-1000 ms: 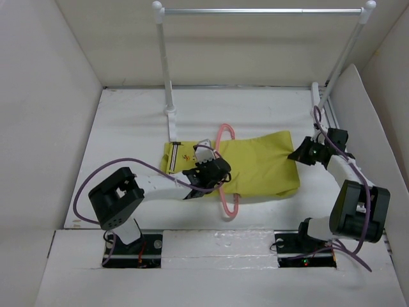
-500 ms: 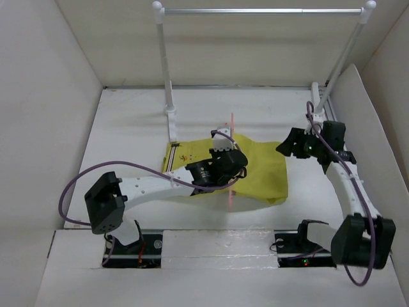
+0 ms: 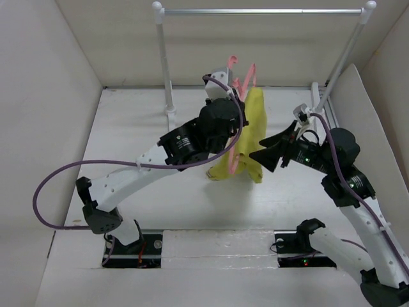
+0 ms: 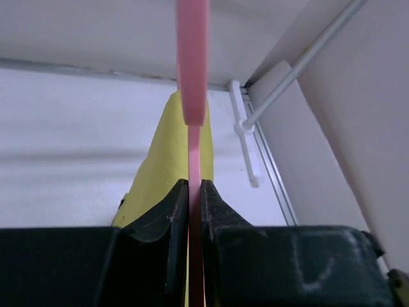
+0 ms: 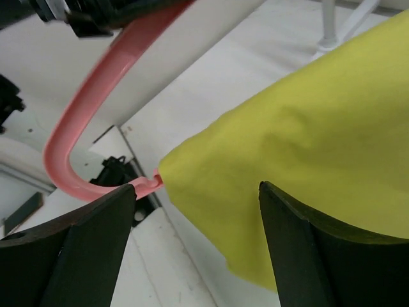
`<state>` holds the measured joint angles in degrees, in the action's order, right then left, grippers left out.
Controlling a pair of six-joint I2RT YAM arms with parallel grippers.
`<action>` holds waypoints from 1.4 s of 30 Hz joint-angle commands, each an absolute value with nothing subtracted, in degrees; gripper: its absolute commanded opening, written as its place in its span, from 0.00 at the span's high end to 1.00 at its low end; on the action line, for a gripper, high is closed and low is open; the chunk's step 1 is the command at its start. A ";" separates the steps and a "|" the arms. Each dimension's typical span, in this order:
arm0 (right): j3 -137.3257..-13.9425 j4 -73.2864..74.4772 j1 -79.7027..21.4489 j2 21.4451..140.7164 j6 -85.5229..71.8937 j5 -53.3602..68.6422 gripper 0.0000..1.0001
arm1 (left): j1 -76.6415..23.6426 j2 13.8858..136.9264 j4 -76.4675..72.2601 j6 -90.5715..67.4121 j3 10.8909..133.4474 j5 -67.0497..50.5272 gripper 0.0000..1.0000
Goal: Place the trousers on the hanger
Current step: Place the hanger at the clothesline.
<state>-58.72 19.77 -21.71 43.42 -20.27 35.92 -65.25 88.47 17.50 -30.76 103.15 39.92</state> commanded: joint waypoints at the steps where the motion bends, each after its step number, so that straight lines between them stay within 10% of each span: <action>1: -63.01 15.21 -27.84 46.40 -24.43 31.73 0.16 | -65.30 88.50 13.63 -27.96 110.12 39.73 1.00; 23: -54.67 -5.61 -40.07 53.00 -39.72 23.91 0.20 | -65.30 88.42 9.58 -28.83 105.21 40.43 1.00; 30: -52.21 -15.29 -40.08 53.44 -45.00 20.83 0.99 | -65.30 87.10 8.26 -29.00 102.31 40.08 1.00; 35: -54.65 -16.97 -40.08 52.82 -47.37 17.84 1.00 | -64.78 86.22 7.03 -25.94 103.53 40.78 0.99; 42: -64.32 -14.59 -30.60 56.51 -47.72 23.81 1.00 | -64.78 84.38 2.82 -19.26 107.49 39.20 0.23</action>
